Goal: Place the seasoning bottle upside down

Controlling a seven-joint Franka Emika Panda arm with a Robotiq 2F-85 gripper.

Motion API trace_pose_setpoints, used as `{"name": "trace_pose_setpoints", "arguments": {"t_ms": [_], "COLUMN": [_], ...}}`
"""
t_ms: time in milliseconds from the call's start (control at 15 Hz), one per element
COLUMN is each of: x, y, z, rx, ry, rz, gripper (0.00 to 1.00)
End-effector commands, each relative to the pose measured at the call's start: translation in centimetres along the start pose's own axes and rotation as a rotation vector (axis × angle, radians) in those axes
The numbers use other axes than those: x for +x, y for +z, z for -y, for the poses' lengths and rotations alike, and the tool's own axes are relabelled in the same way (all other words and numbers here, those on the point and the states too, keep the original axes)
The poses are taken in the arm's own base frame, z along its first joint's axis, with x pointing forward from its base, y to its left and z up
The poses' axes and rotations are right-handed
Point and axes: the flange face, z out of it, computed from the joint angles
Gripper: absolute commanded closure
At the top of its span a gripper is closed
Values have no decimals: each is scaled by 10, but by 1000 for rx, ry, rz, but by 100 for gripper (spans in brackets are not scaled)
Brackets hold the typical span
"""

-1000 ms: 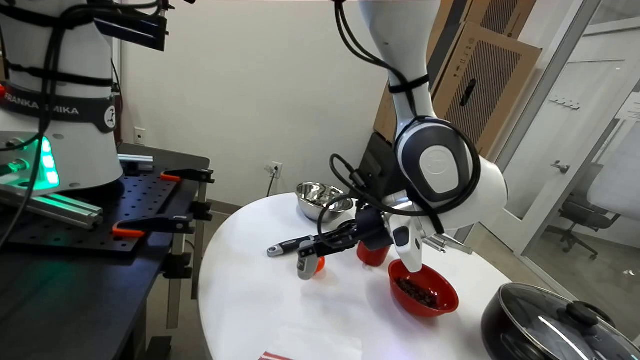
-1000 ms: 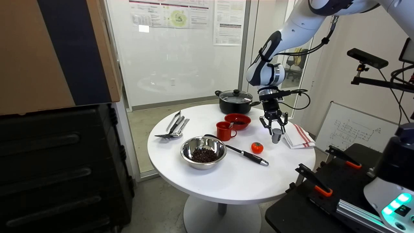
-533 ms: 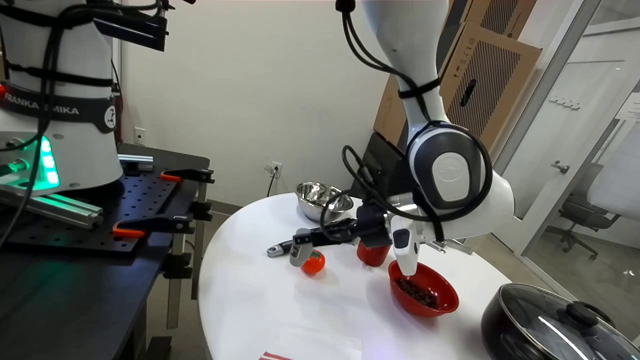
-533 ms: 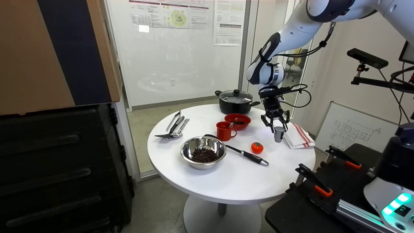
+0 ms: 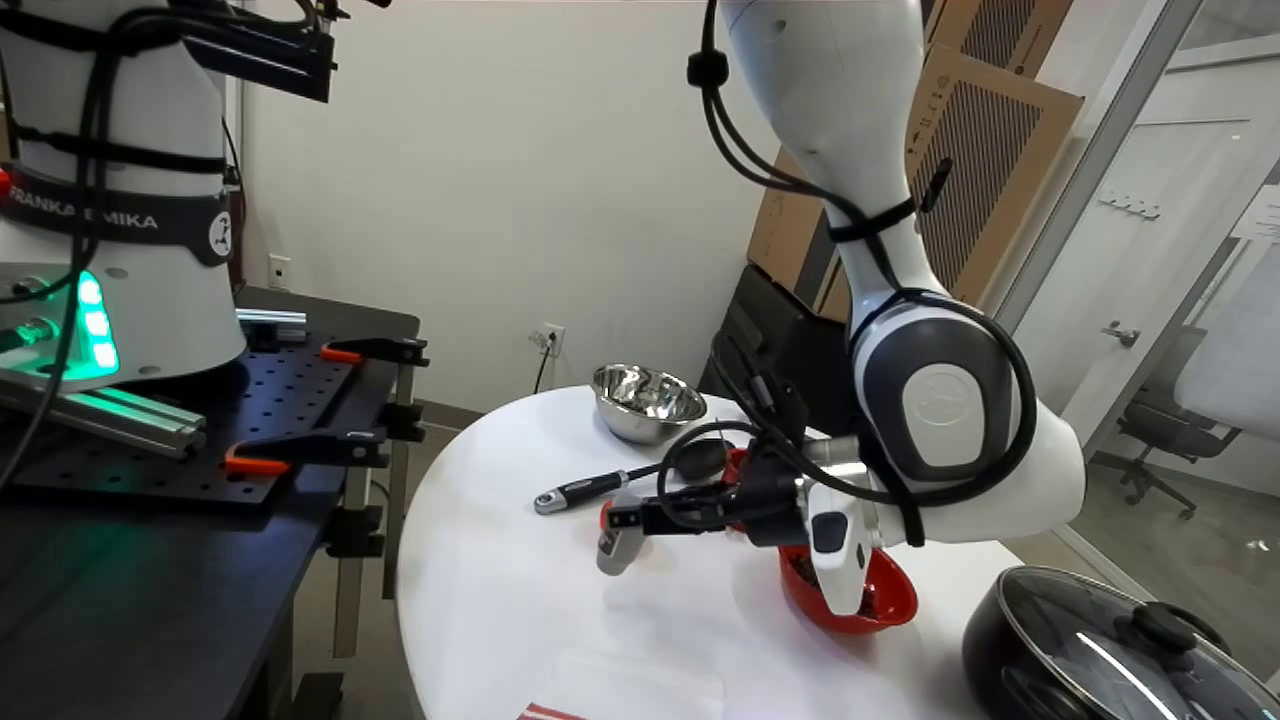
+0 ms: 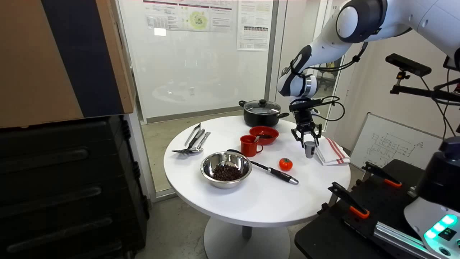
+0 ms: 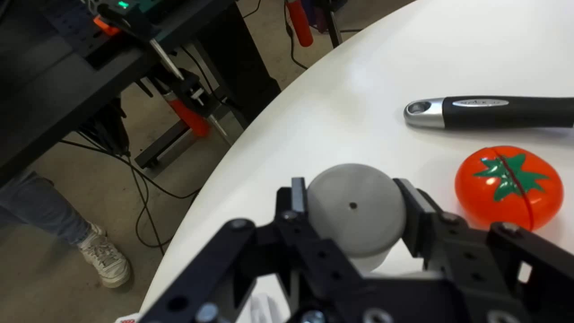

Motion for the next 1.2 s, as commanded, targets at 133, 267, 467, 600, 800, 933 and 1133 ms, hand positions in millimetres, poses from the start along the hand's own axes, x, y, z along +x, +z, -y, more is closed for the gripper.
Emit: {"name": "trace_pose_setpoints", "arguments": {"t_ms": [133, 267, 467, 600, 800, 933, 1133], "x": [26, 31, 37, 39, 40, 41, 45], "y": [9, 13, 11, 8, 3, -1, -5], "z": [2, 4, 9, 11, 14, 15, 19], "rx": [-30, -31, 2, 25, 49, 71, 106], "ry": [116, 133, 116, 107, 109, 98, 87], "rz": [48, 60, 38, 23, 10, -9, -59], "gripper": [76, 76, 76, 76, 76, 76, 76]}}
